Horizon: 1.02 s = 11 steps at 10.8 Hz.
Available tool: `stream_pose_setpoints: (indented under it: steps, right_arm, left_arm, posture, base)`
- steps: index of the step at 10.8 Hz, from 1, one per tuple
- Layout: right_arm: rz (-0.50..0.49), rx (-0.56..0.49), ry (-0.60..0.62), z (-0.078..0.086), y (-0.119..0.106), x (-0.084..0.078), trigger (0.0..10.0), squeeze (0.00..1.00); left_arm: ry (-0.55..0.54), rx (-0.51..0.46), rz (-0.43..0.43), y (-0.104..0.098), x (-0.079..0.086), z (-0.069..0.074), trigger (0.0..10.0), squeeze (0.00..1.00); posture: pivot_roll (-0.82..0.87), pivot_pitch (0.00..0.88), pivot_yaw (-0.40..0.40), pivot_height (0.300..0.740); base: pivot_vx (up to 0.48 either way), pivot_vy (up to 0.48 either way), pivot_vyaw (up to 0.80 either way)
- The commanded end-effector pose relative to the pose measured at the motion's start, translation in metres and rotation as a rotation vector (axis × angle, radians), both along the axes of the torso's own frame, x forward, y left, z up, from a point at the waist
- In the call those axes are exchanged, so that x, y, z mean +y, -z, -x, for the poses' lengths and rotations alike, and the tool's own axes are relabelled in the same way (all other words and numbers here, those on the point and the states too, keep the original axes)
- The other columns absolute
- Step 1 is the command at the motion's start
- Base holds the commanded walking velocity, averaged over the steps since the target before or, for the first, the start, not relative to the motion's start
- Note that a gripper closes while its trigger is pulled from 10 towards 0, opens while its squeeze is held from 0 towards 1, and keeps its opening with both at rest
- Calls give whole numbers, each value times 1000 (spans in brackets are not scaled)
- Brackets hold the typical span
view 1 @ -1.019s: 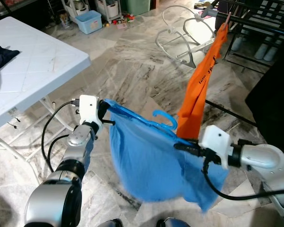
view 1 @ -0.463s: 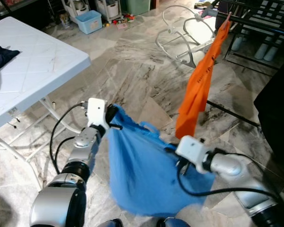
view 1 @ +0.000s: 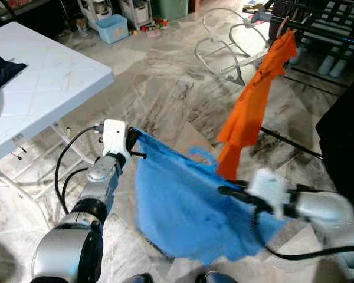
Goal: Hang hanger
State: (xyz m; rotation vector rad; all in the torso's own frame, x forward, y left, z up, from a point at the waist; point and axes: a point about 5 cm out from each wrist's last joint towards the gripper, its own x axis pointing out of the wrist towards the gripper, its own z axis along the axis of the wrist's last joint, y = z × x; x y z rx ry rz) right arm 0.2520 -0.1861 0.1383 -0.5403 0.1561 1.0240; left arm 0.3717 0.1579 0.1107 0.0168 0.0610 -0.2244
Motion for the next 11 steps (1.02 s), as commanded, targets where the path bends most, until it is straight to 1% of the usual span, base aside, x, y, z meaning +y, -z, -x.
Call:
stream_pose_setpoints:
  steps: [1,3,5,6,7,8,9,10,11]
  right_arm:
    - [8,49,31,5,-6,-20,10000,0]
    - [-102,41,26,7,-29,-25,10000,0]
    - [-233,1,20,4,-57,-26,10000,0]
    - [-271,-14,45,-1,-60,-25,10000,0]
    - [-285,-30,77,-6,-58,-23,10000,0]
    - [-333,-125,183,-22,-58,-17,10000,0]
    - [-466,-207,315,-43,-60,-1,10000,0]
    - [-592,-242,376,-53,-64,17,10000,0]
    - [-730,-262,438,-63,-68,35,10000,0]
  left_arm:
    - [-184,-23,4,-12,41,-3,0,0]
    - [-209,11,-14,-8,44,-3,0,0]
    - [-241,54,29,-1,47,0,0,0]
    - [-234,64,41,3,44,1,0,0]
    - [-226,64,47,4,41,2,0,0]
    - [-195,68,59,9,32,4,0,0]
    - [-135,80,100,18,14,8,0,0]
    - [-55,82,132,24,-4,12,0,0]
    - [46,79,191,26,-25,16,0,0]
  posture:
    - [-331,139,73,740]
    - [-335,139,74,740]
    - [-334,141,73,740]
    - [-327,142,70,740]
    - [-324,142,69,740]
    - [-322,141,68,740]
    - [-321,140,68,740]
    - [-317,138,65,740]
    - [-313,136,63,740]
  base:
    - [0,0,0]
    - [0,0,0]
    - [0,0,0]
    - [0,0,0]
    - [0,0,0]
    - [0,0,0]
    - [0,0,0]
    - [0,0,0]
    - [0,0,0]
